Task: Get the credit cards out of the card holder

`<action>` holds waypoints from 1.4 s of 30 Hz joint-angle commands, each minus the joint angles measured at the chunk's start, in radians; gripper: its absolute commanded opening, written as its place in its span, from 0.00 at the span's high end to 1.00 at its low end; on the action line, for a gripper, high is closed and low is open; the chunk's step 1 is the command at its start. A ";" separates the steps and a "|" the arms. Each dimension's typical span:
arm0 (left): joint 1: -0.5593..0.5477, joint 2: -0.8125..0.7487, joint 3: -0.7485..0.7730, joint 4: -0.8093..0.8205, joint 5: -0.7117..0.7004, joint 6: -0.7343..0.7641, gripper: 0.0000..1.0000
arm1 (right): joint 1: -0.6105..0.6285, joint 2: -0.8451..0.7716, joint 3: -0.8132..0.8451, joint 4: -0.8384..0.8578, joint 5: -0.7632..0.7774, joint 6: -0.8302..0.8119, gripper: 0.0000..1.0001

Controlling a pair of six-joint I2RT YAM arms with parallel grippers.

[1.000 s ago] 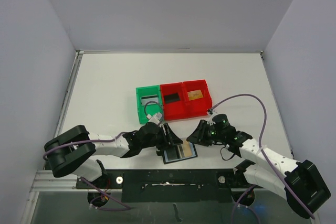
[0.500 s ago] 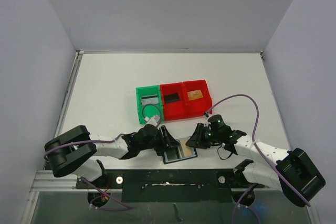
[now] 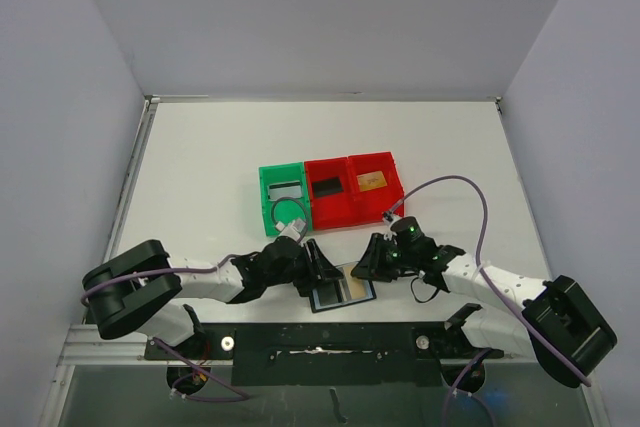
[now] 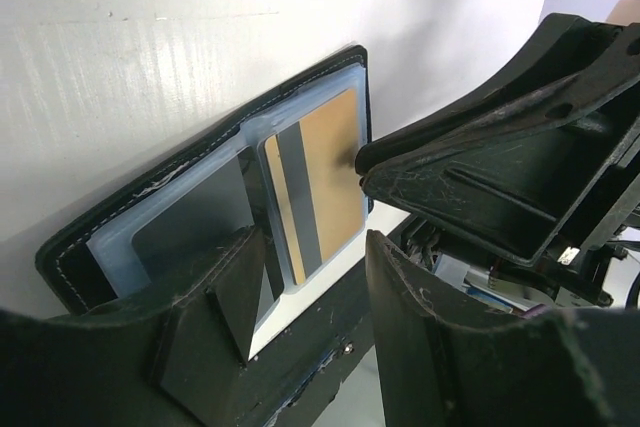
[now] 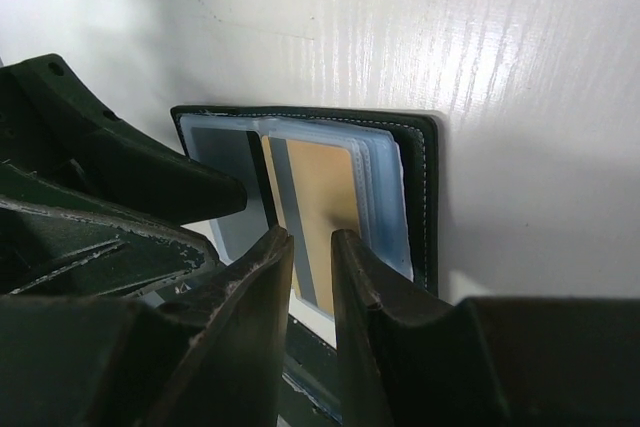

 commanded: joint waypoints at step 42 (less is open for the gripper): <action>-0.041 0.217 0.009 0.133 0.001 -0.040 0.82 | 0.082 -0.025 0.080 -0.200 0.202 -0.045 0.77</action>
